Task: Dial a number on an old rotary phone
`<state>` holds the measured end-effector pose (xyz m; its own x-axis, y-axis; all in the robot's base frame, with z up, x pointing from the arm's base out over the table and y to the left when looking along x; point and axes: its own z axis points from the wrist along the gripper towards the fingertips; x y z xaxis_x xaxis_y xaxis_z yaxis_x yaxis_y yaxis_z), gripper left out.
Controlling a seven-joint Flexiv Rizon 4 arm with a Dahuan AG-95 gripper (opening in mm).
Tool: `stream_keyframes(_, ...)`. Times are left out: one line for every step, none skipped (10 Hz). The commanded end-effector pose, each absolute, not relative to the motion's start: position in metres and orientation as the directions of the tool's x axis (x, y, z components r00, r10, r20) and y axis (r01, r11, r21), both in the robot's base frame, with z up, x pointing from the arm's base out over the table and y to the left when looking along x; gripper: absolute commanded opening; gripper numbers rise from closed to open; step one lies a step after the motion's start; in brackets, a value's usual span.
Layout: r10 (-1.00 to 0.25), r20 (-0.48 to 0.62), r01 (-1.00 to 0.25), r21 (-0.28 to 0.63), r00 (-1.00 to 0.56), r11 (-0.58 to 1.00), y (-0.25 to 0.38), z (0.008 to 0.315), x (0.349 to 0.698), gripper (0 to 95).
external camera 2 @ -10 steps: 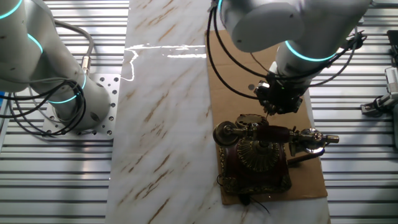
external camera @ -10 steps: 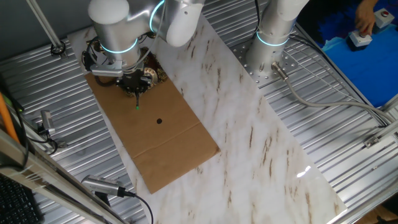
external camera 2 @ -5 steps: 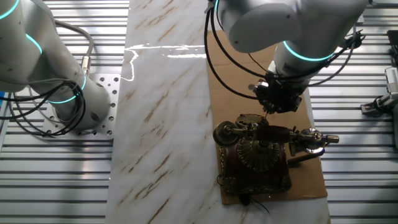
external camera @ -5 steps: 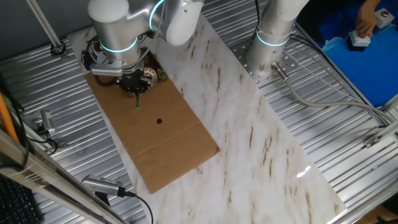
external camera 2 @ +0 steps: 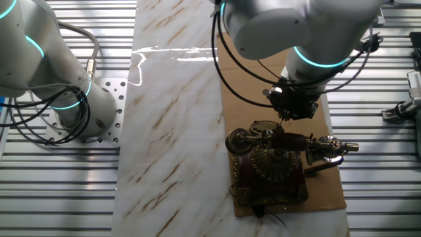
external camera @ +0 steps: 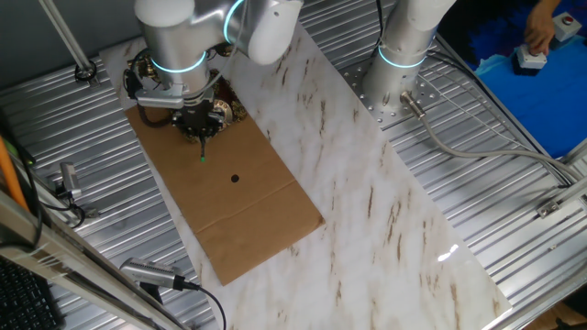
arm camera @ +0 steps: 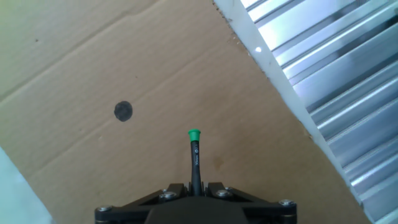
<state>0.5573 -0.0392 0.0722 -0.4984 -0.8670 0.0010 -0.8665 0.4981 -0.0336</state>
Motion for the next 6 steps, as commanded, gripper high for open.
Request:
stream_keyframes(-0.868,-0.002,-0.867,-0.033,-0.497,0.496,-0.0384,0.0707,0.5595,0.0)
stream_keyframes(-0.868,-0.001,-0.868,-0.036,-0.496,0.496,-0.0378,0.0696,0.5606,0.0)
stream_keyframes(-0.869,-0.003,-0.869,-0.036,-0.495,0.494,-0.038,0.0693,0.5608,0.0)
stream_keyframes(-0.869,-0.004,-0.869,-0.037,-0.494,0.494,-0.0383,0.069,0.5608,0.0)
stream_keyframes(-0.869,-0.003,-0.868,-0.037,-0.495,0.494,-0.0383,0.0688,0.561,0.0)
stream_keyframes(-0.868,0.0,-0.867,-0.037,-0.497,0.497,-0.0377,0.0683,0.5616,0.0)
